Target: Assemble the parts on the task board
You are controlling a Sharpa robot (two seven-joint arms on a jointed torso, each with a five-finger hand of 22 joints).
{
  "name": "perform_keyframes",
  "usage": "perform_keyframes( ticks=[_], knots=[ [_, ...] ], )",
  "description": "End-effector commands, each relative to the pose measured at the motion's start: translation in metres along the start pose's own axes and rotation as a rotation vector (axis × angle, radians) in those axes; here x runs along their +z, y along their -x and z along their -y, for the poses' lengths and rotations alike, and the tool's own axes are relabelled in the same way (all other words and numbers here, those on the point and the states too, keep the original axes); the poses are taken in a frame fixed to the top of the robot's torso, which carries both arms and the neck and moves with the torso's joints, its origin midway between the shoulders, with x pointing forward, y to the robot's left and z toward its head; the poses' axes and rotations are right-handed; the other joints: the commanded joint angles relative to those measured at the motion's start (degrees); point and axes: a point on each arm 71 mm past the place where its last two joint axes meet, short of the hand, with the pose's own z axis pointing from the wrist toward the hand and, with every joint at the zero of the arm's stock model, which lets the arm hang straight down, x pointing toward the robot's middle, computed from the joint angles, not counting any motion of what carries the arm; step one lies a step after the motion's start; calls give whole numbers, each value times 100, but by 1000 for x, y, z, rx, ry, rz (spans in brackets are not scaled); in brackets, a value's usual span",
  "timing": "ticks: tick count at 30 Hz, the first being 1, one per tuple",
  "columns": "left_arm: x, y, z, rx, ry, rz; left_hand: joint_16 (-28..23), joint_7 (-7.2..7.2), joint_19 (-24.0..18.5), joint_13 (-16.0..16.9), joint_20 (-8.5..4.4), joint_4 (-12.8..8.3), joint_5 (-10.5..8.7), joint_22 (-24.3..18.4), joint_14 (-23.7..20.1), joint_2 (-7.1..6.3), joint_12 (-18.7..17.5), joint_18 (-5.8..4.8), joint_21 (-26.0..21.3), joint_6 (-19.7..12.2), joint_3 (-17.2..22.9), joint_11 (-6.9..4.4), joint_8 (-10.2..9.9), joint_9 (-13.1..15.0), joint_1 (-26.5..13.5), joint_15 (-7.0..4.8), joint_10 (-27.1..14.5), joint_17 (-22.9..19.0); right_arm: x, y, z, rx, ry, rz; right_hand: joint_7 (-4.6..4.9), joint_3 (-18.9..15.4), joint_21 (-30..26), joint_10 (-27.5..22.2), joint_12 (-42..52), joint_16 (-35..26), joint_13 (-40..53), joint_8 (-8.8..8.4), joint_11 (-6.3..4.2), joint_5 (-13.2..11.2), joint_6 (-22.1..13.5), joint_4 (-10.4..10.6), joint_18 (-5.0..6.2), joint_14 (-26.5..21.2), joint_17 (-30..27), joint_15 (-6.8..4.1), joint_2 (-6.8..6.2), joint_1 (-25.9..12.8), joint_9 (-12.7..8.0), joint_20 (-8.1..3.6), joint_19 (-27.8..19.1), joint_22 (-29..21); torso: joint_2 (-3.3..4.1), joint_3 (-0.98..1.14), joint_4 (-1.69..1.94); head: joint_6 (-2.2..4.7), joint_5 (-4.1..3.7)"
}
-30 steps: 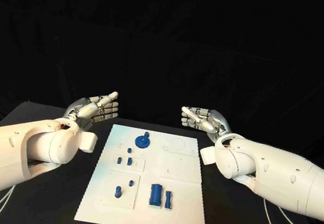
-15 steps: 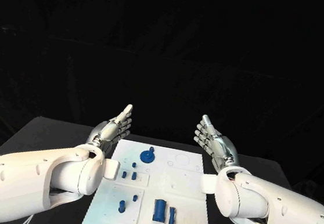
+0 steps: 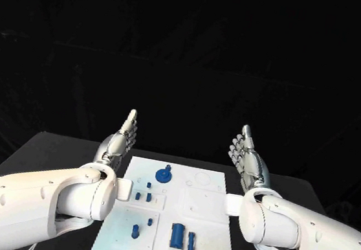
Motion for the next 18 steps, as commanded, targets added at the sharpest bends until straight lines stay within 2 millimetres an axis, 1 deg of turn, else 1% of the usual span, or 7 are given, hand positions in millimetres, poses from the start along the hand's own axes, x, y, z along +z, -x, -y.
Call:
perform_keyframes(
  ticks=[1, 11, 12, 14, 15, 16, 18],
  knots=[
    [0, -1, 3, 14, -37, 7, -37, -2, -278, -6, -78, -31, -49, -21, -332, 1, -33, -84, -20, -356, 1, -21, -39, -8, -576, -12, -368, -6, 0, 0, -2, -1, 20, 9, -19, -2, -27, -417, -22, -22, -9, -40, -3, -50, -380, -53, -122, -431, -7, -3, 0, -571, -9, -42, -344, -571, 0, 0, -1, 0, 0],
    [0, -1, 3, 14, -37, 7, -37, -2, -462, -6, -78, -31, -49, -21, -544, 1, -33, -84, -20, -591, 1, -21, -39, -8, -966, -12, -607, -6, 0, 0, -2, -1, 20, 9, -19, -2, -27, -696, -22, -22, -9, -40, -3, -50, -628, -53, -122, -715, -7, -3, 0, -956, -9, -42, -570, -571, 0, 0, -1, 0, 0],
    [0, -1, 3, 14, -37, 7, -37, -2, -877, -6, -78, -31, -49, -21, -572, 1, -33, -84, -20, -622, 1, -21, -39, -8, -1021, -12, -646, -6, 0, 0, -2, -1, 20, 9, -19, -2, -27, -730, -22, -22, -9, -40, -3, -50, -660, -53, -122, -754, -7, -3, 0, -1002, -9, -42, -592, -571, 0, 0, -1, 0, 0],
    [0, -1, 3, 14, -37, 7, -37, -2, -877, -6, -78, -31, -49, -21, -595, 1, -33, -84, -20, -649, 1, -21, -39, -8, -1065, -12, -672, -6, 0, 0, -2, -1, 20, 9, -19, -2, -27, -759, -22, -22, -9, -40, -3, -50, -688, -53, -122, -784, -7, -3, 0, -1048, -9, -42, -625, -571, 0, 0, -1, 0, 0],
    [0, -1, 3, 14, -37, 7, -37, -2, -877, -6, -78, -31, -49, -21, -1017, 1, -33, -84, -20, -662, 1, -21, -39, -8, -1094, -12, -683, -6, 0, 0, -2, -1, 20, 9, -19, -2, -27, -780, -22, -22, -9, -40, -3, -50, -706, -53, -122, -806, -7, -3, 0, -1064, -9, -42, -636, -571, 0, 0, -1, 0, 0],
    [0, -1, 3, 14, -37, 7, -37, -2, -877, -6, -78, -31, -49, -21, -1017, 1, -33, -84, -20, -682, 1, -21, -39, -8, -1118, -12, -704, -6, 0, 0, -2, -1, 20, 9, -19, -2, -27, -845, -22, -22, -9, -40, -3, -50, -1155, -53, -122, -874, -7, -3, 0, -1158, -9, -42, -1049, -571, 0, 0, -1, 0, 0],
    [0, -1, 3, 14, -37, 7, -37, -2, -877, -6, -78, -31, -49, -21, -1017, 1, -33, -84, -20, -1092, 1, -21, -39, -8, -1161, -12, -1126, -6, 0, 0, -2, -1, 20, 9, -19, -2, -27, -1273, -22, -22, -9, -40, -3, -50, -1155, -53, -122, -1312, -7, -3, 0, -1742, -9, -42, -1049, -571, 0, 0, -1, 0, 0]
  ],
)
